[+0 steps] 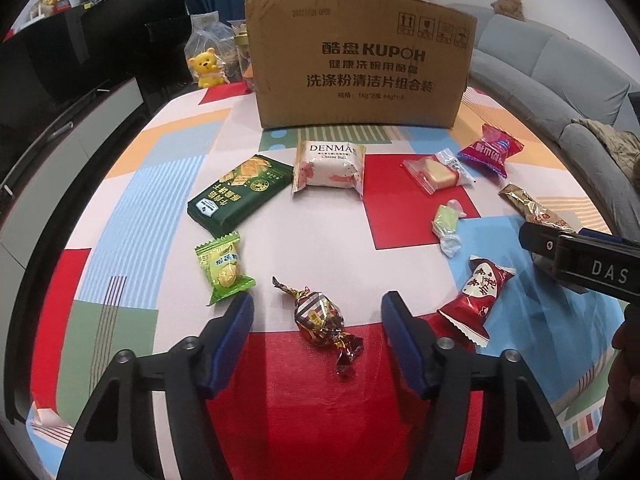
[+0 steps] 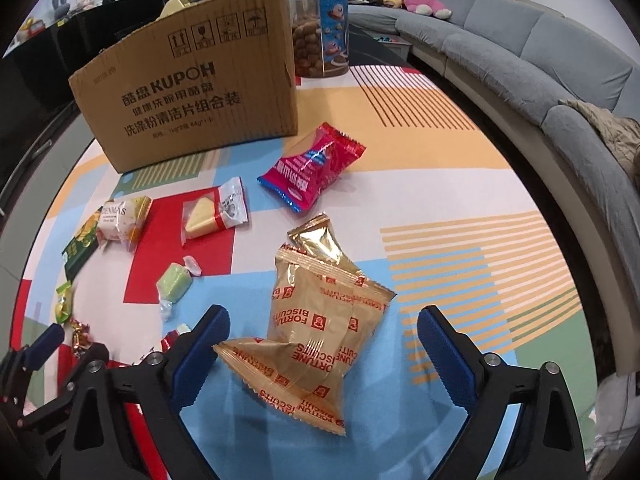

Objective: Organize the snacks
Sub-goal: 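Lower left tool to the gold-wrapped candy while right tool approaches the gold biscuit bag, then close left tool on the candy while right tool grasps the biscuit bag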

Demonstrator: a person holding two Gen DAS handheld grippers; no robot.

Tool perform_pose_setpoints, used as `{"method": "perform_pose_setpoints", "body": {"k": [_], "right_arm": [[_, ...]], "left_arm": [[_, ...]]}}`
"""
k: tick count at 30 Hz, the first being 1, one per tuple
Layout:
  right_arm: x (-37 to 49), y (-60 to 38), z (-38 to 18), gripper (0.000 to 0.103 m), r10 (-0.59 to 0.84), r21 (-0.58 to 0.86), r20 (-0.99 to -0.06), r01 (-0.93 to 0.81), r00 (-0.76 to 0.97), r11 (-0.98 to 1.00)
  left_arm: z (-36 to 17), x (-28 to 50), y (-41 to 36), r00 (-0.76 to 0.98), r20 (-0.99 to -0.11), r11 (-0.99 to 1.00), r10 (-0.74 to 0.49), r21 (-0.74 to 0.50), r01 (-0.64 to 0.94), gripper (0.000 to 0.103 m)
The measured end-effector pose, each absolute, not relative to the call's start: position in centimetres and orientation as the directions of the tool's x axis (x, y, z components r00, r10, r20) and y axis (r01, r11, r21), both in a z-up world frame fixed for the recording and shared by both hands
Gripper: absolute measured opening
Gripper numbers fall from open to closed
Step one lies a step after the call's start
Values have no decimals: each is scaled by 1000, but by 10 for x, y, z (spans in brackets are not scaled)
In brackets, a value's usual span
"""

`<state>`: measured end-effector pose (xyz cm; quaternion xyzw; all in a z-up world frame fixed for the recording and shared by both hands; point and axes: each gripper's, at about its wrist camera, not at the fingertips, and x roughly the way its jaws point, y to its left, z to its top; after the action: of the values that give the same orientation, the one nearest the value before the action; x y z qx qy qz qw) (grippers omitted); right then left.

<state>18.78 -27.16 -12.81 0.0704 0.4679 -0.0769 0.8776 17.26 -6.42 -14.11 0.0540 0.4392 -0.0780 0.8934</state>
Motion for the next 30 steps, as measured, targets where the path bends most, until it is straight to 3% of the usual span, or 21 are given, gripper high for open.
{"method": "perform_pose_setpoints", "body": {"k": [2, 4, 7, 12, 14, 15, 17, 30], "right_arm": [[189, -272, -131, 91, -62, 58, -834, 198, 549, 978], [189, -272, -132, 80, -54, 63, -836, 194, 546, 979], [189, -272, -135, 76, -40, 75, -838, 188, 544, 979], [186, -272, -132, 66, -30, 83, -829, 175, 558, 981], [185, -271, -132, 62, -27, 85, -827, 172, 562, 982], [184, -271, -131, 54, -24, 87, -825, 169, 565, 982], [184, -270, -131, 48, -23, 86, -823, 165, 567, 983], [178, -271, -122, 45, -9, 102, -802, 151, 598, 983]], "left_arm": [[-142, 173, -64, 598, -796, 982, -95, 25, 189, 60], [-143, 174, -65, 594, -799, 981, -98, 22, 192, 57], [-144, 172, -66, 594, -798, 980, -104, 21, 199, 50], [-143, 171, -66, 596, -794, 977, -117, 15, 211, 28], [-143, 171, -66, 594, -795, 976, -125, 8, 216, 24], [-143, 171, -66, 594, -794, 976, -128, 6, 217, 24], [-143, 171, -66, 595, -793, 975, -132, 3, 221, 24], [-129, 166, -65, 624, -770, 976, -131, 12, 219, 24]]}}
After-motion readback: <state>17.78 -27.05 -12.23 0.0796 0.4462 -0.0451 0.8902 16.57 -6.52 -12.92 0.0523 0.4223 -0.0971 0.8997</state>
